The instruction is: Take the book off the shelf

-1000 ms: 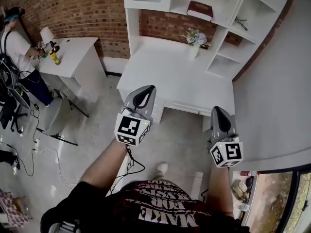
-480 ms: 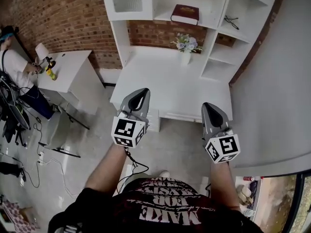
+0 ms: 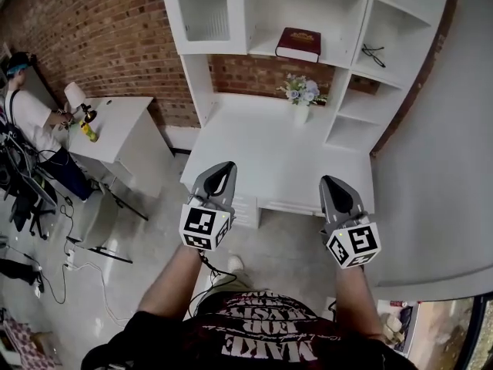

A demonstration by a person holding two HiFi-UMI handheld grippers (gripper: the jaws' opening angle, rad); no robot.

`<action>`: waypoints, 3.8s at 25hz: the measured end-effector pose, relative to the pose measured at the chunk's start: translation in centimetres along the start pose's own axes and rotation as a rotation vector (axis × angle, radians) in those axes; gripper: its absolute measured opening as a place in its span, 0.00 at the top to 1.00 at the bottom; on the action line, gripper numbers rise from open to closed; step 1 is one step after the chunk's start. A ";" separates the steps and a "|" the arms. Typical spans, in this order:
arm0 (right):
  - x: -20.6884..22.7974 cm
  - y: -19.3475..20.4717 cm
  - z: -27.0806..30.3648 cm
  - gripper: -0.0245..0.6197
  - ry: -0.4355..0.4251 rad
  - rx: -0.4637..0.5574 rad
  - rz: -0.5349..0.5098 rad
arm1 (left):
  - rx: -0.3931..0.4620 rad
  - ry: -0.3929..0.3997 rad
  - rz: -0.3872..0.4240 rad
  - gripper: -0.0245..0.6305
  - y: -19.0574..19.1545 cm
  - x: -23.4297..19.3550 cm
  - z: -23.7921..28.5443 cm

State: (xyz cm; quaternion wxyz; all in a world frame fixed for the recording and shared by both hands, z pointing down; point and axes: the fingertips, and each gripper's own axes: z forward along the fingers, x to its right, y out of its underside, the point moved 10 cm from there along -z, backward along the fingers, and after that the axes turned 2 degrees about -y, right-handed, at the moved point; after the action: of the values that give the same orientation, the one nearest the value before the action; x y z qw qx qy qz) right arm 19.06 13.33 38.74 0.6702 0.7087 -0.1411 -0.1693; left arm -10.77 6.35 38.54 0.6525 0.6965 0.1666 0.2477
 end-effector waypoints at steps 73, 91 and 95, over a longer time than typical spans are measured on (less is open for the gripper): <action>25.8 -0.9 32.5 0.66 0.059 -0.014 0.042 | 0.034 0.232 -0.083 0.72 -1.8 -13.6 41.0; 29.6 -0.4 37.7 0.55 -0.071 -0.051 0.121 | -0.015 0.313 -0.121 0.63 -2.9 -12.5 46.9; 29.4 -0.3 37.5 0.53 -0.062 -0.035 0.144 | 0.028 0.347 -0.195 0.63 -2.9 -12.4 46.3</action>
State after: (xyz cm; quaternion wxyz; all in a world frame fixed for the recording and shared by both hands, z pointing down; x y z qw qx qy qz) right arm 29.46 -33.06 35.26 0.6884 0.6791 -0.2095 -0.1449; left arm 5.33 -38.55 32.87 0.6253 0.6329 0.3464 0.2973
